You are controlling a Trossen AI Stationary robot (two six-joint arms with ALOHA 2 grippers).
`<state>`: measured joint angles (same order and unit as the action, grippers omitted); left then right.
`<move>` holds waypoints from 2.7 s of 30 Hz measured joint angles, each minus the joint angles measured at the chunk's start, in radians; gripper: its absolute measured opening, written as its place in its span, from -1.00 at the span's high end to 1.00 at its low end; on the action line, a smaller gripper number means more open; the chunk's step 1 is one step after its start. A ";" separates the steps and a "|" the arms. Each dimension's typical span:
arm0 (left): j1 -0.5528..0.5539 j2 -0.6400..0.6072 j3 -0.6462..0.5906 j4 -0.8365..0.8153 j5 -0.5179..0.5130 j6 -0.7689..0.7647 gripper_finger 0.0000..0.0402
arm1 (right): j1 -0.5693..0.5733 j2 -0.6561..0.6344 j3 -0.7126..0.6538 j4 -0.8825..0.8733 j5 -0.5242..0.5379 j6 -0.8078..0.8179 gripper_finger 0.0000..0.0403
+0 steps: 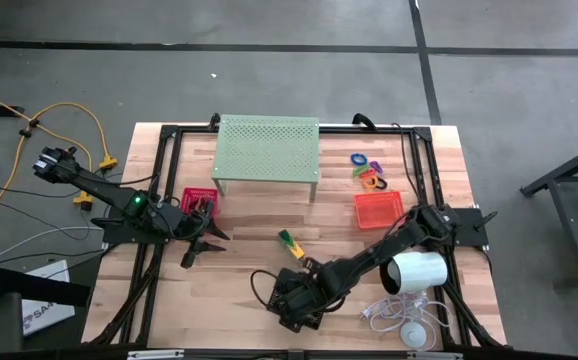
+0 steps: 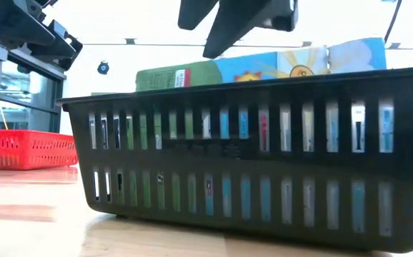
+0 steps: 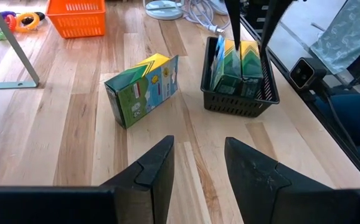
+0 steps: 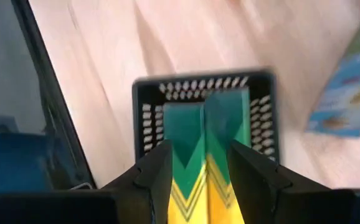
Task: Pick & Place Office Desk Supplies
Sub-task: Put the crayon box into the black bin
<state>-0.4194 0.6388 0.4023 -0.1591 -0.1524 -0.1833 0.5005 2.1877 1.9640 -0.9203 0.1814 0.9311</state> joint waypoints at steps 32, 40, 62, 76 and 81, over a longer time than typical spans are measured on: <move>0.000 0.000 0.000 0.026 0.003 0.000 0.32 | -0.262 -0.080 0.000 -0.101 0.037 -0.184 0.31; 0.000 0.000 0.000 0.026 0.003 0.000 0.32 | -0.314 -0.070 0.000 -0.180 0.021 -0.094 0.31; 0.000 0.000 0.000 0.036 0.000 0.000 0.32 | -0.317 -0.003 -0.001 -0.179 -0.060 -0.063 0.31; 0.000 0.000 0.000 0.037 0.000 0.000 0.32 | -0.317 -0.005 -0.001 -0.179 -0.053 -0.063 0.31; 0.000 0.000 0.000 0.037 0.001 0.000 0.32 | -0.317 -0.005 -0.001 -0.179 -0.050 -0.063 0.31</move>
<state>-0.4192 0.6384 0.4023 -0.1223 -0.1513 -0.1833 0.1833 2.1826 1.9629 -1.0993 0.1318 0.8680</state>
